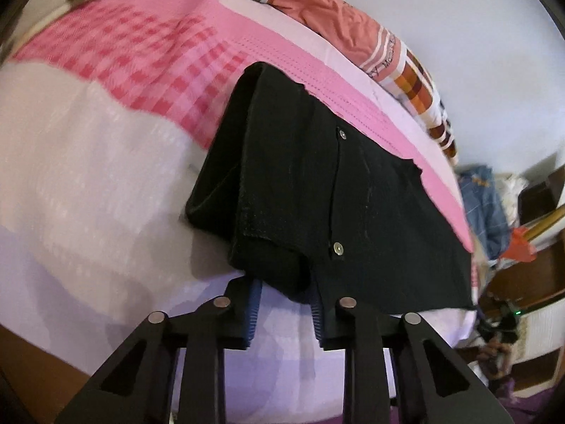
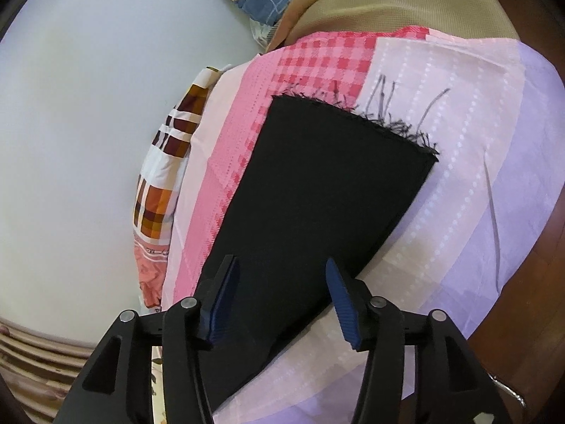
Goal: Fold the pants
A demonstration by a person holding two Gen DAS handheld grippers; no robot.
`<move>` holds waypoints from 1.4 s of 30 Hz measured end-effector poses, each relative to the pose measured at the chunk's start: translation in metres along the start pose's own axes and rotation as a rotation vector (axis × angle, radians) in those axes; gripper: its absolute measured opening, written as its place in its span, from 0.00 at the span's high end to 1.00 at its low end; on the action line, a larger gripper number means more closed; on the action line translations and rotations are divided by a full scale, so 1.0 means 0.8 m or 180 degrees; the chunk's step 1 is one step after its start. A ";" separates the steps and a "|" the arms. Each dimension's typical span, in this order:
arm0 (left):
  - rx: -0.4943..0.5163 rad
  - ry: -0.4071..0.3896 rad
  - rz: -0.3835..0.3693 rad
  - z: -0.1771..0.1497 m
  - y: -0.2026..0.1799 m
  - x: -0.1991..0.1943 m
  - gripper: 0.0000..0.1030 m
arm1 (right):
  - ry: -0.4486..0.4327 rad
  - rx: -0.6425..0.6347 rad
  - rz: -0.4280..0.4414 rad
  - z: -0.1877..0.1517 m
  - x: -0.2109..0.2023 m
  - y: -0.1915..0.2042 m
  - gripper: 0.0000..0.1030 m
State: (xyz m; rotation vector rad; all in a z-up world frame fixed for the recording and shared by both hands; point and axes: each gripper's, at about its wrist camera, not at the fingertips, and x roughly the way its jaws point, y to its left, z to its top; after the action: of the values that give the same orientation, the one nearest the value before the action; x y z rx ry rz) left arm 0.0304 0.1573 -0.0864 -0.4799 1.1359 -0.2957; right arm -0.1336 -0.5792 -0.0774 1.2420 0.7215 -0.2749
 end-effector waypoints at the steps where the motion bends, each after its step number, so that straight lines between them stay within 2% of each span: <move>1: 0.0049 -0.0044 0.0038 0.003 -0.005 -0.002 0.81 | 0.0012 0.0013 0.0002 -0.001 0.000 -0.004 0.51; 5: 0.0378 -0.0439 0.0202 0.020 -0.043 -0.032 0.83 | -0.0002 0.0073 0.0013 -0.003 0.000 -0.014 0.51; 6: 0.0419 -0.0453 0.0250 0.021 -0.044 -0.031 0.83 | -0.0001 0.0101 0.0029 -0.002 -0.001 -0.017 0.51; 10: 0.0391 -0.0184 0.0504 0.011 -0.016 0.004 0.83 | -0.0004 0.0136 0.0117 -0.003 -0.002 -0.023 0.50; 13: 0.0362 -0.0239 0.0422 0.007 -0.009 0.004 0.83 | -0.0028 0.0123 0.0104 -0.001 -0.004 -0.025 0.48; 16: 0.0448 -0.0314 0.0446 0.011 -0.023 -0.002 0.83 | -0.0068 0.0250 0.0232 0.004 -0.006 -0.034 0.48; 19: 0.0491 -0.0392 0.0454 0.015 -0.030 -0.007 0.83 | -0.0215 0.0446 0.0358 0.009 -0.018 -0.055 0.48; 22: 0.0501 -0.0469 0.0521 0.015 -0.030 -0.003 0.83 | -0.0334 0.0601 0.0369 0.015 -0.035 -0.079 0.48; 24: 0.0523 -0.0382 0.0596 0.011 -0.024 0.007 0.83 | -0.0377 0.0640 0.0414 0.018 -0.044 -0.090 0.48; 26: 0.0418 -0.0305 0.0543 0.008 -0.014 0.012 0.81 | -0.0381 0.0642 0.0488 0.020 -0.049 -0.096 0.48; 28: 0.0331 -0.0298 0.0483 0.009 -0.008 0.008 0.79 | -0.0361 0.0608 0.0634 0.022 -0.048 -0.094 0.48; 31: 0.0334 -0.0296 0.0526 0.009 -0.011 0.009 0.79 | -0.0332 0.0553 0.0823 0.024 -0.043 -0.086 0.48; 33: 0.0343 -0.0306 0.0544 0.007 -0.013 0.009 0.79 | -0.0308 0.0493 0.0785 0.027 -0.038 -0.083 0.48; 36: 0.0320 -0.0322 0.0525 0.006 -0.012 0.010 0.78 | -0.0285 0.0415 0.0548 0.033 -0.032 -0.081 0.49; 42: 0.0328 -0.0314 0.0542 0.008 -0.011 0.012 0.77 | -0.0303 0.0443 0.0510 0.044 -0.028 -0.090 0.50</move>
State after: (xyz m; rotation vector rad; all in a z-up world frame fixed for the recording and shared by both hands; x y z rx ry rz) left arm 0.0406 0.1469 -0.0876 -0.3014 1.0524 -0.1794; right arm -0.1784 -0.6390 -0.1132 1.4013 0.5247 -0.2536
